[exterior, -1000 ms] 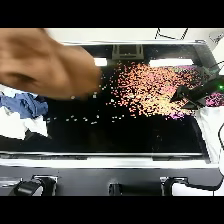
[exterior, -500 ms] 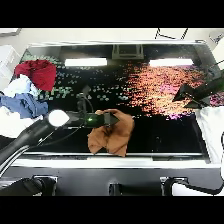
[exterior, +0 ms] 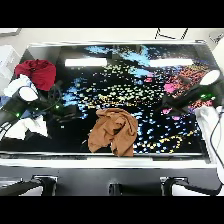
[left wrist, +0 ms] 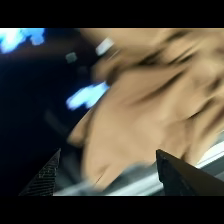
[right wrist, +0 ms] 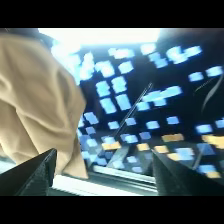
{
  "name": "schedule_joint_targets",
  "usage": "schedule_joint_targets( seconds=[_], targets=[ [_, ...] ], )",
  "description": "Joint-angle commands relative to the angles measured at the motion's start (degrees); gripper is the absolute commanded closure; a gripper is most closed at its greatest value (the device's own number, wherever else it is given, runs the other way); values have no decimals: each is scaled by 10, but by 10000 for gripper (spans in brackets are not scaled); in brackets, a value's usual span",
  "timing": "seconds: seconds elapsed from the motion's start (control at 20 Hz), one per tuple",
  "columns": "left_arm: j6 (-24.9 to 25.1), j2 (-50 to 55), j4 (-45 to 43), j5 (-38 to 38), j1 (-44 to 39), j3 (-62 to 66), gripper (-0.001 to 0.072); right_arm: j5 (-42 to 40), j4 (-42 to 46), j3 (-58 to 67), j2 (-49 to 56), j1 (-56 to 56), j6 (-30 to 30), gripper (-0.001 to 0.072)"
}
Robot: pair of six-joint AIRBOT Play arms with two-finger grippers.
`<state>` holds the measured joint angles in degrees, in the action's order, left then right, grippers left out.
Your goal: Fold the clothes and pants, and hang the long-sleeved shirts on hangers.
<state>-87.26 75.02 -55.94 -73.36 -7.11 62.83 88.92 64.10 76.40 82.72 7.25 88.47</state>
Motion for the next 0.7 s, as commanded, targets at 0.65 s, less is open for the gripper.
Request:
schedule_joint_targets(
  seconds=[0.65],
  targets=[
    [38,34,77,168,-168,-224,33,-71,-86,-268,-3,-179,-113,20]
  ],
)
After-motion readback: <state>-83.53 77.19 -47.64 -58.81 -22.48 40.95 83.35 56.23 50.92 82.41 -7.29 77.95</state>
